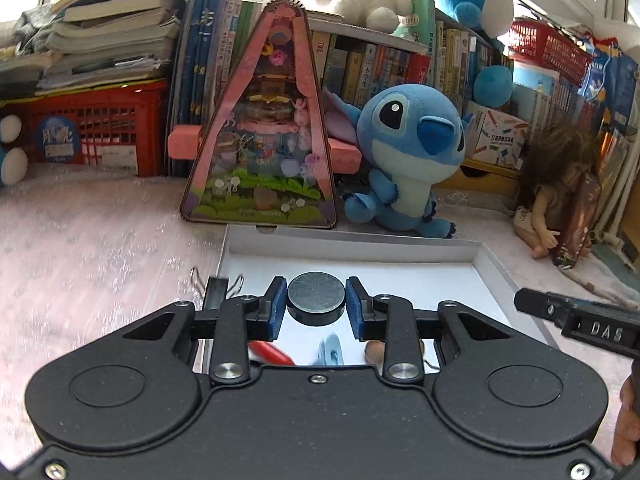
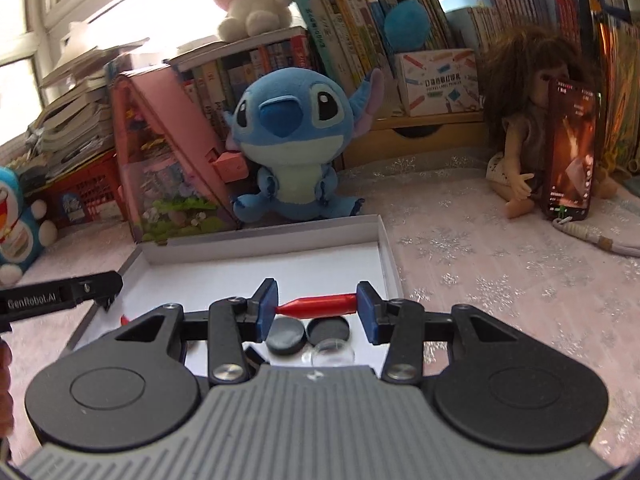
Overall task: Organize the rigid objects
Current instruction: 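Carry the black lid and red stick over the tray with both grippers, then lower the black lid and red stick into the tray and open both grippers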
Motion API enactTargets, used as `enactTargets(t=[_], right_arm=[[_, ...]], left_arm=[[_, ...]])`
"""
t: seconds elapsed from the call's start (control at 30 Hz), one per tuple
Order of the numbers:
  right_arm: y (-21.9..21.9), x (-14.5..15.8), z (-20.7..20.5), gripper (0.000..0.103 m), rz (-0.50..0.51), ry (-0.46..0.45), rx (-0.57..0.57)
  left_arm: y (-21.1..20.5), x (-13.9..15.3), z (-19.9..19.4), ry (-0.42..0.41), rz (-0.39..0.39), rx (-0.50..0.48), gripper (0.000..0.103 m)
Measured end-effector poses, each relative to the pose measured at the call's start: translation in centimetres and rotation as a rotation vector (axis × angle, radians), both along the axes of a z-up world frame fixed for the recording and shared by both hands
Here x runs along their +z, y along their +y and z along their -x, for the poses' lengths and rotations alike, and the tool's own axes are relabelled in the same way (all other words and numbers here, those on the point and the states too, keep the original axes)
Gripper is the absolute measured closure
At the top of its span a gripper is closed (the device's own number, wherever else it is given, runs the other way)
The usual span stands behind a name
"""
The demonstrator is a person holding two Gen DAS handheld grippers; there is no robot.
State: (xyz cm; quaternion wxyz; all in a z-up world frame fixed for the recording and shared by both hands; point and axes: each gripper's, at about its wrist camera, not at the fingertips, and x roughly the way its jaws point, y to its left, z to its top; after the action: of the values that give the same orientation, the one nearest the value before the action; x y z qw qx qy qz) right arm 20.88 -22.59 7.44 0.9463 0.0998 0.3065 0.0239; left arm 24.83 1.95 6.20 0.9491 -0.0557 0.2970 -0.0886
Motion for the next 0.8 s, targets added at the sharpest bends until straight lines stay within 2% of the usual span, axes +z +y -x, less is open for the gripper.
enactTargets(t=[0.57, 0.8], right_arm=[[1.5, -2.5, -3.7, 0.055, -0.010, 0.037, 0.004], [1.6, -3.1, -4.1, 0.055, 0.001, 0.052, 0.004]], left_arm=[[-2.6, -2.4, -2.1, 0.014, -0.097, 0.023, 0.073], [-2.4, -3.2, -2.6, 0.035, -0.101, 0.032, 0.073]])
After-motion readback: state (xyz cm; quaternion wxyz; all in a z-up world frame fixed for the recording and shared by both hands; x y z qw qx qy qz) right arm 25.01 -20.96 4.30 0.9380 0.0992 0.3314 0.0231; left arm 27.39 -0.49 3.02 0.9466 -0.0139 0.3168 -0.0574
